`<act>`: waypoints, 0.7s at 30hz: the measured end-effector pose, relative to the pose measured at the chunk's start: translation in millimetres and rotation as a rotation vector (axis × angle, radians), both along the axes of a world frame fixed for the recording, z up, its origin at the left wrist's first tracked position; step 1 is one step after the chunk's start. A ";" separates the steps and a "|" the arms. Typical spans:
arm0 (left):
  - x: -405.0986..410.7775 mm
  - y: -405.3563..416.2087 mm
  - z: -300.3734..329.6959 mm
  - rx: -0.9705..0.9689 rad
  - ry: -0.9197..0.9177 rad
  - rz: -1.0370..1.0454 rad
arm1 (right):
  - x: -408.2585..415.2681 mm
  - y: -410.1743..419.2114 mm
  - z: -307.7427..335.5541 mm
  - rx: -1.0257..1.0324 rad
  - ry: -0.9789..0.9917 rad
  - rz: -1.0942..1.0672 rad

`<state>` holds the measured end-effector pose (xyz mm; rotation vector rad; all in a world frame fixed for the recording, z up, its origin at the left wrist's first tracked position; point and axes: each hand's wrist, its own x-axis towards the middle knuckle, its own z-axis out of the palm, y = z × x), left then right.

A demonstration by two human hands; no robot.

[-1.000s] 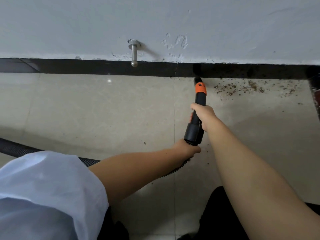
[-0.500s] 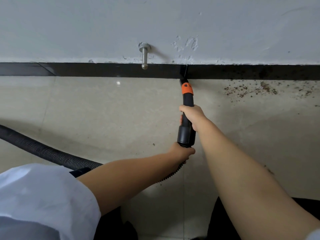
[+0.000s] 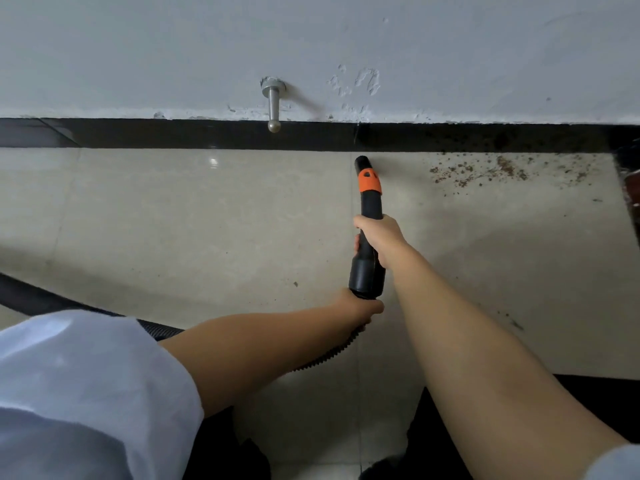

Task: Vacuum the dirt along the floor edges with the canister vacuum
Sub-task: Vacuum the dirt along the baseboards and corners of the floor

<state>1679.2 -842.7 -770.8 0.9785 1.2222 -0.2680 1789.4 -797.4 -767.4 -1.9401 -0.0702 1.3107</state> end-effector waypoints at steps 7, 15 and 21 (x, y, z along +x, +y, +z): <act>23.0 -27.3 12.2 -0.078 -0.005 -0.151 | 24.6 -39.4 14.6 -0.066 -0.040 -0.141; -3.9 -46.0 13.3 -0.172 0.039 -0.258 | 2.5 -77.0 5.9 -0.166 -0.061 -0.340; 12.0 -34.3 9.5 -0.118 -0.038 -0.463 | 21.6 -94.6 2.3 -0.142 -0.088 -0.592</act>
